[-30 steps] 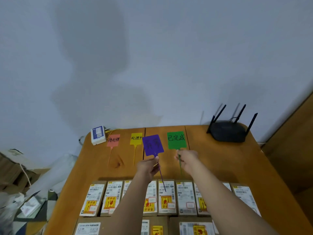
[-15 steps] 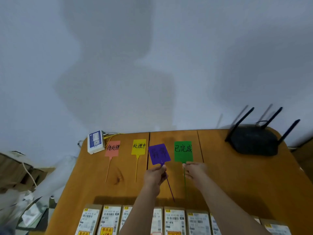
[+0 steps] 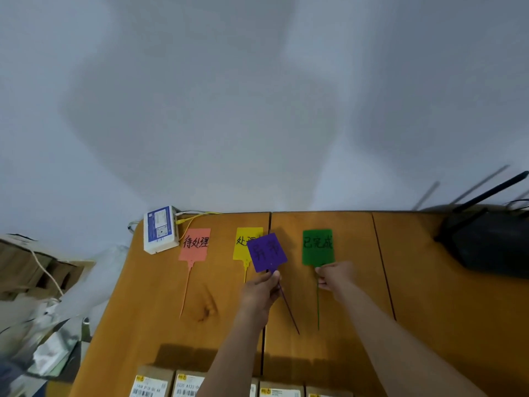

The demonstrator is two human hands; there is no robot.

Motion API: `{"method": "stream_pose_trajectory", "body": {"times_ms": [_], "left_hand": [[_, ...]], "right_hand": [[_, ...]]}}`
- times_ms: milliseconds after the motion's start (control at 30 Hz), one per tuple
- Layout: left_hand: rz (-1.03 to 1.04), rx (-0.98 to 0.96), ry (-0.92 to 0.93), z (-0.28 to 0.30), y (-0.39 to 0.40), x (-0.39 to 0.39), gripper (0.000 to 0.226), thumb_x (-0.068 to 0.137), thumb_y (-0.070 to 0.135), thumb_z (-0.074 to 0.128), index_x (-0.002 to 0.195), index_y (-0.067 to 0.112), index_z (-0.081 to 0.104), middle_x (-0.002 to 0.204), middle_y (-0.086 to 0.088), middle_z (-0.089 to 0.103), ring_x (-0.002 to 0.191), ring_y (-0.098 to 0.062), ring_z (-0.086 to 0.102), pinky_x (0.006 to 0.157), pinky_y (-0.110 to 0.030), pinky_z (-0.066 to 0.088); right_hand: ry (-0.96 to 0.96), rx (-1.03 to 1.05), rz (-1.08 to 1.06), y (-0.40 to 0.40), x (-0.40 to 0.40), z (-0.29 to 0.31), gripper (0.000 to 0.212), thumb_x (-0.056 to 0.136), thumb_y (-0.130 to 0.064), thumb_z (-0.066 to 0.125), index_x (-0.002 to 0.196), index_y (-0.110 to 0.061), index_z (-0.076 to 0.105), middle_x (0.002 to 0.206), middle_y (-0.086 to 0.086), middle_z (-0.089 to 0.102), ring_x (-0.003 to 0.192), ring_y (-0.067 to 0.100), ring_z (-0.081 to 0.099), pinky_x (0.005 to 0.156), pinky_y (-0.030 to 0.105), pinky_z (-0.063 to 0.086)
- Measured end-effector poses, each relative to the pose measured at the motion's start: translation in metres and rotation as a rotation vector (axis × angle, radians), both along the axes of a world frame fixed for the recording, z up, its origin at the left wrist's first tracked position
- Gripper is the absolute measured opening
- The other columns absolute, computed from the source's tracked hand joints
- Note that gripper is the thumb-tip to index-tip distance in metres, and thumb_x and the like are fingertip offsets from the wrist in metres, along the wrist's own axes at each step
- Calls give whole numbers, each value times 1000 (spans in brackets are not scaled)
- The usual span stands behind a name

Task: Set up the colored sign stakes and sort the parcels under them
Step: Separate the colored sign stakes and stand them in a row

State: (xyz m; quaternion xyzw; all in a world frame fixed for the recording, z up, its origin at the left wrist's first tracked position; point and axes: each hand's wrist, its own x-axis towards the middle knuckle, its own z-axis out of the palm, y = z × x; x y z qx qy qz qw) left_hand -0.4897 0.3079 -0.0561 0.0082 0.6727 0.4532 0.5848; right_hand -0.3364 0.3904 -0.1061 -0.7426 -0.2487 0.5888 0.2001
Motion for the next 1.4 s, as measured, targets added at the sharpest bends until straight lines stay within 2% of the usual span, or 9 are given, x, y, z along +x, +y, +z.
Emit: {"method": "stream_pose_trajectory", "body": {"times_ms": [433, 733, 833, 933, 1100, 1167, 1233, 1300, 1400], "left_hand": [[59, 95, -100, 1, 1, -9, 5, 90, -1, 63, 92, 1, 67, 84, -12, 63, 74, -19, 58, 74, -30, 52], [80, 104, -106, -1, -2, -9, 19, 89, 1, 65, 107, -4, 67, 89, -11, 64, 80, -18, 60, 76, -31, 53], [60, 112, -95, -2, -1, -9, 10, 89, 1, 65, 98, -1, 69, 86, -10, 64, 76, -17, 59, 72, -29, 52], [18, 87, -40, -1, -3, -10, 14, 89, 4, 66, 102, 1, 69, 84, -8, 64, 67, -13, 52, 62, -25, 47], [-49, 36, 40, 8, -15, -8, 18, 87, 14, 72, 105, 12, 69, 87, -3, 67, 64, -12, 45, 58, -27, 41], [-61, 5, 68, 19, -23, 0, 15, 85, 17, 74, 98, 17, 68, 84, -3, 62, 65, -14, 43, 60, -28, 43], [-85, -7, 76, 33, -33, 13, 16, 83, 19, 76, 97, 19, 68, 82, -2, 58, 66, -15, 41, 59, -28, 41], [-134, 4, 78, 46, -47, 31, 19, 83, 20, 77, 99, 19, 66, 81, -1, 56, 67, -16, 40, 57, -28, 38], [-184, 22, 73, 65, -72, 58, 22, 83, 21, 77, 103, 20, 67, 83, -2, 56, 69, -16, 40, 57, -28, 36]], "right_hand": [[-58, -43, 29, 4, -6, -11, 12, 83, 1, 73, 92, 4, 65, 79, 11, 62, 72, 25, 64, 68, 38, 60], [-142, -37, 38, 6, -11, -11, 20, 82, -4, 76, 67, -5, 62, 72, 12, 65, 69, 26, 65, 68, 39, 62], [-119, -45, 19, 7, -10, -12, 12, 81, -7, 78, 82, 2, 70, 76, 12, 67, 66, 24, 65, 75, 41, 62], [-65, -51, -14, 1, -3, -10, 28, 76, -16, 83, 94, 3, 72, 84, 13, 71, 71, 23, 67, 82, 40, 60], [-55, 59, -44, -23, 11, 33, 22, 86, -21, 74, 97, -3, 68, 80, 7, 65, 70, 20, 60, 63, 28, 48], [64, 88, 39, -39, 14, 59, 18, 89, -11, 69, 103, 0, 67, 84, 9, 67, 70, 17, 60, 61, 26, 51], [179, 57, 181, -60, 16, 87, 24, 89, -8, 69, 111, 1, 65, 95, 12, 69, 76, 17, 64, 68, 30, 58], [217, 32, 312, -83, 19, 110, 28, 89, -11, 70, 113, 0, 64, 98, 12, 70, 83, 19, 68, 76, 32, 60], [192, 51, 374, -114, 29, 145, 22, 89, -7, 69, 109, -1, 66, 97, 14, 71, 82, 22, 69, 72, 31, 61]]}}
